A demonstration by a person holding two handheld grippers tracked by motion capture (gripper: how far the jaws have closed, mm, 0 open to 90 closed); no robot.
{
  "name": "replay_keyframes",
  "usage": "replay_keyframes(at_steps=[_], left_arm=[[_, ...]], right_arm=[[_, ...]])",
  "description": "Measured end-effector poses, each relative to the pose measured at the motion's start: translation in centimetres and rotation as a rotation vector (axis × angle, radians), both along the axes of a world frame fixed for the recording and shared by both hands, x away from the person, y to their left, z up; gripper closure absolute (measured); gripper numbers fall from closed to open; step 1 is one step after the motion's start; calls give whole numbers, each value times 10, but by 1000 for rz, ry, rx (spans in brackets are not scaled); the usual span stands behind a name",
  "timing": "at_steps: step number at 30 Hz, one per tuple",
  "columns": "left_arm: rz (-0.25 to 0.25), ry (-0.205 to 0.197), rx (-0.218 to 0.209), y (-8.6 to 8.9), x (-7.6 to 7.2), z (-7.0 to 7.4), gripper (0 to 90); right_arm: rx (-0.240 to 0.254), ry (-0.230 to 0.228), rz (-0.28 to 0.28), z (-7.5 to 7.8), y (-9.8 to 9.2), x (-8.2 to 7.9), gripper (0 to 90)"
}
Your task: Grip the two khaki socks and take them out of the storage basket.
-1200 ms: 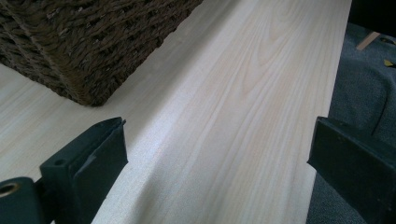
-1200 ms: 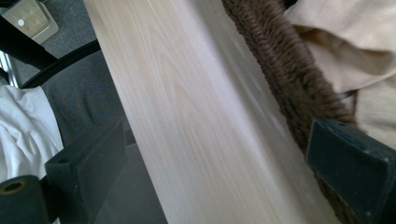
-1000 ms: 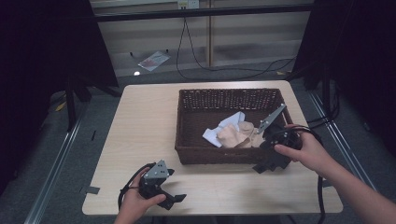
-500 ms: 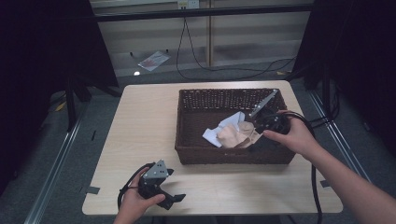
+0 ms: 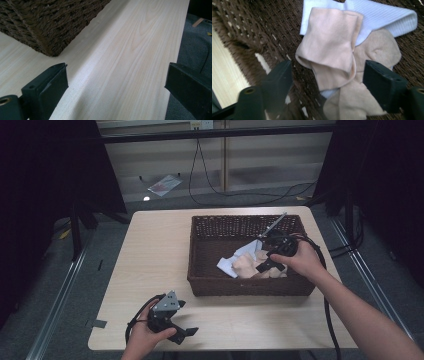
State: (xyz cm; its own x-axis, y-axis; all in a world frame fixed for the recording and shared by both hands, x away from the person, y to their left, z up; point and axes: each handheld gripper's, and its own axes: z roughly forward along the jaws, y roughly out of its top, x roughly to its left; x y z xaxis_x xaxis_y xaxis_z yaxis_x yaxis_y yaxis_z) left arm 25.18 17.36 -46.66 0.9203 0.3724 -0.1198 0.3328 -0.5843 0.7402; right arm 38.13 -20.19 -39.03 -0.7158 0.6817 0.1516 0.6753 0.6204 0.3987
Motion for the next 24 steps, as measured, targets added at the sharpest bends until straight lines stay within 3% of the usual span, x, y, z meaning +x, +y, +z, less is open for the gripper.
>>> replay_keyframes(at_steps=[12,17,18,24], left_arm=[[4,1,13,1,0,0,38],[3,0,6,0,0,0,38],[2,-3,14,1,0,0,38],[2,-2,14,2,1,0,38]], right_arm=[[2,7,-18,-18,12,13,351],[2,8,-30,-24,17,15,311],[-8,10,-35,-27,18,17,277],[-44,28,-28,-35,27,19,324]])
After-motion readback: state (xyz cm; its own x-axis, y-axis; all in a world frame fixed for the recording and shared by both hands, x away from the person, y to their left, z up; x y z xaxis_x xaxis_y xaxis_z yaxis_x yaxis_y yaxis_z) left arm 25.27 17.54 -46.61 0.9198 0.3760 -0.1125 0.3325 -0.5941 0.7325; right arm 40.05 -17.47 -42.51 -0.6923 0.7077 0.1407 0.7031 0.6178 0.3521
